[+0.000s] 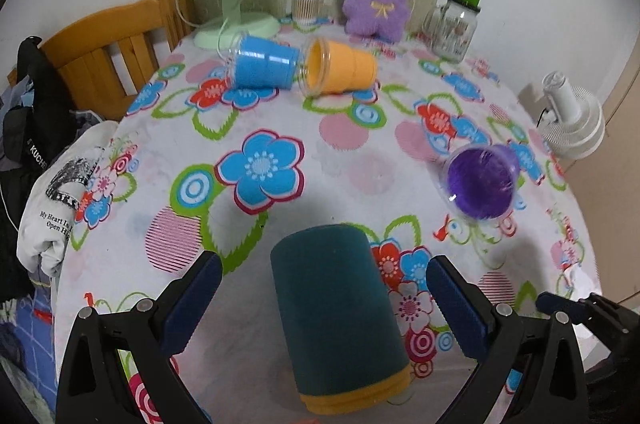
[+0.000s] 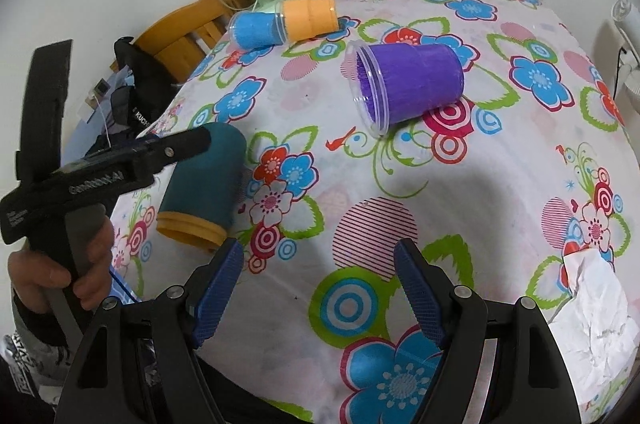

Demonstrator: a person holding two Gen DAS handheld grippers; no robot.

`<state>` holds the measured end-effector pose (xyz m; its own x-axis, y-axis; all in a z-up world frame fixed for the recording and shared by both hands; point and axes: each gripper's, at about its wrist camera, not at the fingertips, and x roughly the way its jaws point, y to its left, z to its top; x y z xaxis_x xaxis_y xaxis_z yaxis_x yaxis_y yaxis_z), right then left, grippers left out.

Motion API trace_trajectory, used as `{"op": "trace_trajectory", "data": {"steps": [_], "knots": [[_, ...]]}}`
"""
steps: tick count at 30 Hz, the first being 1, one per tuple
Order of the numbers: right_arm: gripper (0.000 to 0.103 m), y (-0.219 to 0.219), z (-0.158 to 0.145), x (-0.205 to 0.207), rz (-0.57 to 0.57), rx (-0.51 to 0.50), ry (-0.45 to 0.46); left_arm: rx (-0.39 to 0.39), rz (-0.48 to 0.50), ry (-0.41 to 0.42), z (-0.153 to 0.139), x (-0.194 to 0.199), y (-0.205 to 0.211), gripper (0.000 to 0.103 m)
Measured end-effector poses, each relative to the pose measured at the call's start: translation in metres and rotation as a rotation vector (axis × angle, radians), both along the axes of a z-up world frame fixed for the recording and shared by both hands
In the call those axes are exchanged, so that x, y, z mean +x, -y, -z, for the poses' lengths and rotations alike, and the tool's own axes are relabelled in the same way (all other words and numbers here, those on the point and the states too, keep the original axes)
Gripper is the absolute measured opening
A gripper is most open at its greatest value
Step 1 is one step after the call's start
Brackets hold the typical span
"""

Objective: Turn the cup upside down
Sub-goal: 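Bring the left gripper around the teal cup body and close it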

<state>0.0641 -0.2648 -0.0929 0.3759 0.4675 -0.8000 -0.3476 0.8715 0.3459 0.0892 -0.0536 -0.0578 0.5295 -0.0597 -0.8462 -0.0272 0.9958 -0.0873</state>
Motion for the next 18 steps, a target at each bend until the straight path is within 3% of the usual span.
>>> {"op": "trace_trajectory", "data": {"steps": [18], "knots": [[0.08,0.001,0.004,0.001,-0.003,0.008,-0.01,0.021,0.007,-0.099,0.026,0.017,0.005,0.103]]}}
